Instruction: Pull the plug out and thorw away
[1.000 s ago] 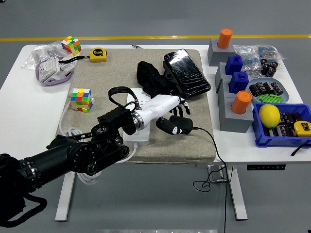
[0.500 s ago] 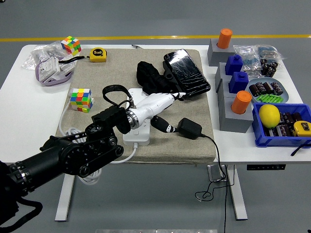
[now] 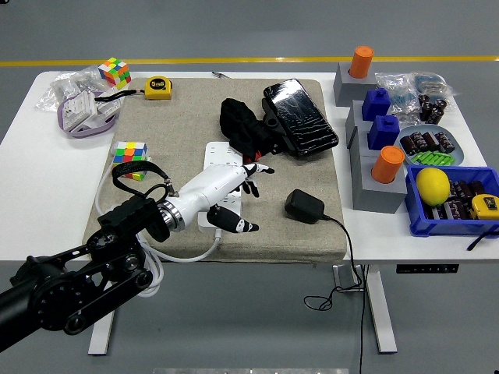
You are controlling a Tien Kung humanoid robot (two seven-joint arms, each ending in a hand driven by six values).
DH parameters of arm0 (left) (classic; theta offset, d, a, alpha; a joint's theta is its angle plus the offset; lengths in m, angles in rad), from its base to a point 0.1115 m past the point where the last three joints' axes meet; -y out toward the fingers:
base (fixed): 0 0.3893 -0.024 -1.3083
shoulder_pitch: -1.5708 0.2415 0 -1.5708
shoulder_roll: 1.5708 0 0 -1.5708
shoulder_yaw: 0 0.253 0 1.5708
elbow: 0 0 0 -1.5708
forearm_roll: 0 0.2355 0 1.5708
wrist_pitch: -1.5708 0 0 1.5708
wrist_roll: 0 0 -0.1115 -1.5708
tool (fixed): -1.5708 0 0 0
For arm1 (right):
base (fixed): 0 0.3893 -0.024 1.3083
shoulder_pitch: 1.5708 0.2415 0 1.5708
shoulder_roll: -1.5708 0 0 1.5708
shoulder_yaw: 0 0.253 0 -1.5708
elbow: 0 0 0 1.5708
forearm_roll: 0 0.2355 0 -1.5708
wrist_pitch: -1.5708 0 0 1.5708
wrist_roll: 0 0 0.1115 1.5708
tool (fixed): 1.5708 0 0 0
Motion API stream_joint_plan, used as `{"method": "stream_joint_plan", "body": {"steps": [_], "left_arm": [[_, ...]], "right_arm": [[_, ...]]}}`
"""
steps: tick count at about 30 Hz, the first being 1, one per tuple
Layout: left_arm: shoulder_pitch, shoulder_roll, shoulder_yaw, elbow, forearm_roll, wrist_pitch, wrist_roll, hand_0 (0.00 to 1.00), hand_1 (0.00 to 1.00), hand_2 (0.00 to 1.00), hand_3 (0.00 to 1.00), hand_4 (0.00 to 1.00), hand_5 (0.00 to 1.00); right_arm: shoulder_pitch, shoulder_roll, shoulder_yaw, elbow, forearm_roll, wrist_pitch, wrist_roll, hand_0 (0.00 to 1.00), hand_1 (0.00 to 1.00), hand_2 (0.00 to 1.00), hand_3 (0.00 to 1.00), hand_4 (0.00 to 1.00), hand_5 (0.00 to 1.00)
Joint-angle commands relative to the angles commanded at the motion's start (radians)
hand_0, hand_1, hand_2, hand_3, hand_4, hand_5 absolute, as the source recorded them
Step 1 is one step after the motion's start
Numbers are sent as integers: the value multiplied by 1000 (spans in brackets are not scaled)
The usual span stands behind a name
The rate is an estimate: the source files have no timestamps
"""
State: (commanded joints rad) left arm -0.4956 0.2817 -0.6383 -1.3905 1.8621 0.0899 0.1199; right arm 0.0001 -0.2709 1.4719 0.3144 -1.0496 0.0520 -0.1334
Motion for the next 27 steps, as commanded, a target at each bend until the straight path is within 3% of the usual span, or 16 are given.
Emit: {"method": "stream_joint_plan", "body": {"steps": [5,6,9,17,27], "left_arm": [[48,21,-36,-28,34,-56,63,108,119,150,912,585,2],[57,21,-48,-25,47,-71,79,65,63,118,904,500,2],[82,27,-77,-26,64,-111,116,65,63,118,904,500,2],[119,53,-102,-81,72,-185,167,61,58,114,902,473,2],[140,78,-108,-105,71,-212,189,55,54,110,871,461,2]], "right_arm": [[-1,0,3,-3,-3,1,-2,568,645,669,569,970,496],[-1,0,3,-3,-4,2,-2,569,645,669,568,971,495],[-2,1,3,-2,-3,2,-2,569,645,669,568,971,495],[-4,1,7,-3,-4,3,-3,569,645,670,568,970,496],[-4,-1,-1,-1,-1,1,-2,569,645,669,568,970,496]]}}
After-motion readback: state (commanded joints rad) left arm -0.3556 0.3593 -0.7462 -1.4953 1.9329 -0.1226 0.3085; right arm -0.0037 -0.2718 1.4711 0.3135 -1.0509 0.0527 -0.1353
